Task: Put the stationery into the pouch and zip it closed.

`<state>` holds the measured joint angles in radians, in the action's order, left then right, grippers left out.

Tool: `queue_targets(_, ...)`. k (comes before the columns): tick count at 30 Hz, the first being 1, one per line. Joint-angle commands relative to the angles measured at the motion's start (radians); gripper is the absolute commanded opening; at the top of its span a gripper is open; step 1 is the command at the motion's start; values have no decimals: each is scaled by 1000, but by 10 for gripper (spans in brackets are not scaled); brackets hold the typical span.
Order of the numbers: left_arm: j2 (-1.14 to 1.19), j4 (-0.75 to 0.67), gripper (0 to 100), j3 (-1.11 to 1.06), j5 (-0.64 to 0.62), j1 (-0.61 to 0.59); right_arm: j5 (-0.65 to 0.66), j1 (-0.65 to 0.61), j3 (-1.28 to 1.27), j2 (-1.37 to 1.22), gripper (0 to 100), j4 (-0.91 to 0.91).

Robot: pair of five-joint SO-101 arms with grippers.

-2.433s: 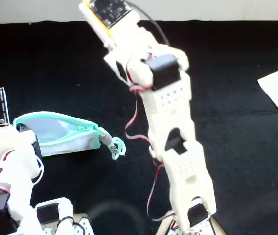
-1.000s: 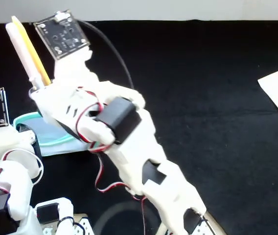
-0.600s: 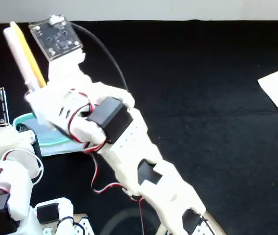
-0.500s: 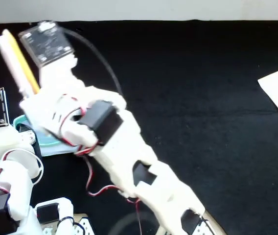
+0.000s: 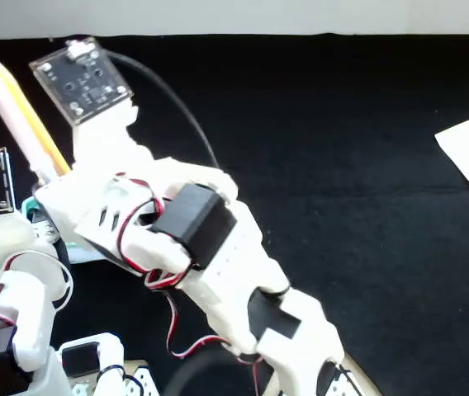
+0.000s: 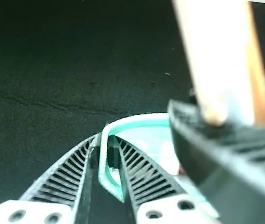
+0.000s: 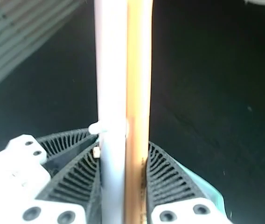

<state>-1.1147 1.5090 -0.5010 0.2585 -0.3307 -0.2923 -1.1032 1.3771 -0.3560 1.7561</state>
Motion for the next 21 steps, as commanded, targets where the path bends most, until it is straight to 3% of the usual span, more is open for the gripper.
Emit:
queue_targets(1,12,17,7,-35,3,15,-9,-1,-47,71,8,5)
queue_targets(6,12,17,7,-35,3,15,-57,19,-62,97,8,12)
queue_targets(14,12,17,7,-35,3,15,-123,2,-452,214,8,4)
queue_targets(21,12,17,7,-35,3,18,-120,35,-526,280,8,4)
